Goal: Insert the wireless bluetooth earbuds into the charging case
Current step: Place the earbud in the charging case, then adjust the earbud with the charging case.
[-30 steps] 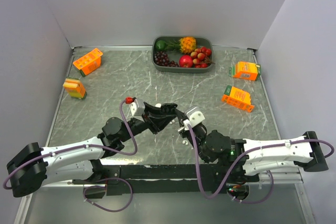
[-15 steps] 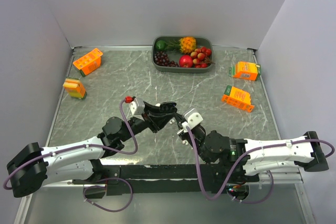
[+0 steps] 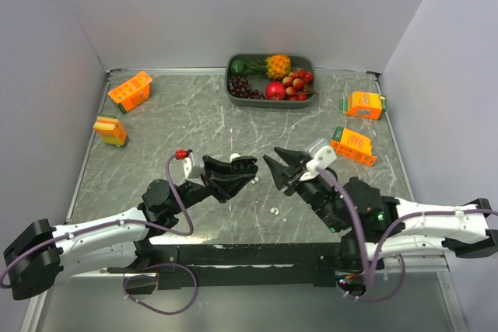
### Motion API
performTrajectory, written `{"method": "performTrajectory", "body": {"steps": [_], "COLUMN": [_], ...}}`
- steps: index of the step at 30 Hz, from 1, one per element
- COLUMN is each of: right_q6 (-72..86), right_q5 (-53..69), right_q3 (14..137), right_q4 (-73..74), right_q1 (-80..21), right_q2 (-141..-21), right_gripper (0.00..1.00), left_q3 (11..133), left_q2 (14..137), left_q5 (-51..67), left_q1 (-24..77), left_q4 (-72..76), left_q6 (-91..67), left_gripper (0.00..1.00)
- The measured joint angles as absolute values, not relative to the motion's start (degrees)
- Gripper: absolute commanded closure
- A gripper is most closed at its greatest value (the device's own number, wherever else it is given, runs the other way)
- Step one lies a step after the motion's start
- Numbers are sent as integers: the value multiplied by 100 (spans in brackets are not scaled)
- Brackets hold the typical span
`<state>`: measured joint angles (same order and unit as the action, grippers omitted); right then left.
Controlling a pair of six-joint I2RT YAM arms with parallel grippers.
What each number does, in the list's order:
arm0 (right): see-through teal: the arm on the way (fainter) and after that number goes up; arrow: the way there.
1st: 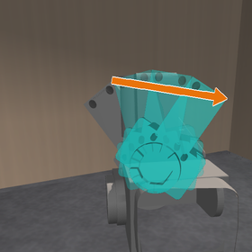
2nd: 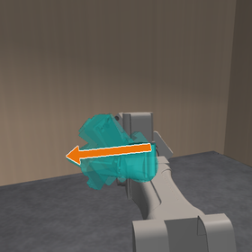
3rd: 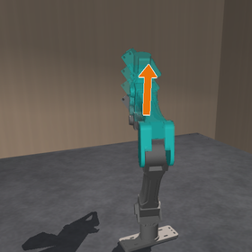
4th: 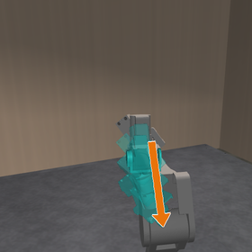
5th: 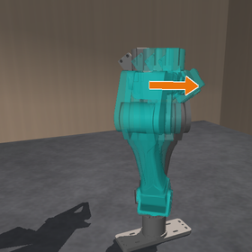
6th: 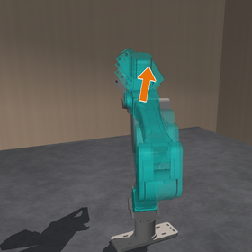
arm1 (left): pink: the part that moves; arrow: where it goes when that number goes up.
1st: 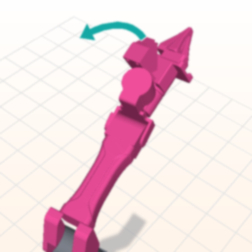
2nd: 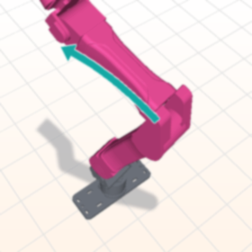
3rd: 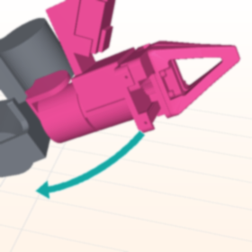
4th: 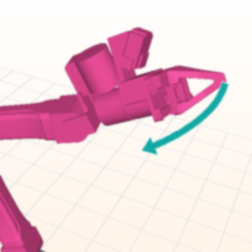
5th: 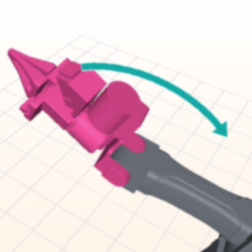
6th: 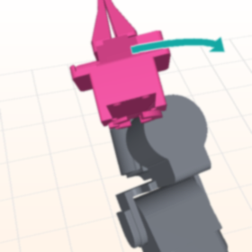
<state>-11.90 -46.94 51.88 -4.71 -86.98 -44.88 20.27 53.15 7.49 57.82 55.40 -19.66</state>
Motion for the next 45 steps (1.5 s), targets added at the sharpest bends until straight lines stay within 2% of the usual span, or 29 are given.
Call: {"method": "performTrajectory", "body": {"steps": [4,10,15,22,35,45], "right_q6": [-851,-329,-130,93,421,729], "right_q5": [-4071,-2567,-1686,-843,-602,-1100], "right_q3": [5892,6764,6803,7415,7485,7489], "right_q4": [309,1498,2180,3100,3706,3861], "right_q1": [-8501,-8058,-7817,-7686,-7684,-7682], "right_q2": [-4606,-4984,-5039,-5249,-5857,-6016], "right_gripper": [48,43,43,44,45,44], "left_q3": [1890,1817,1822,1903,2001,2001], "left_q2": [5229,5216,5131,4895,4665,4663], "left_q5": [1304,2309,3013,3304,3159,3006], "left_q1": [5782,5697,5605,5594,5590,5590], "left_q4": [5548,5583,5363,4816,4357,4329], "left_q6": [-1920,-1916,-1815,-1614,-1573,-1625], "left_gripper": [99,99,99,99,99,99]}}
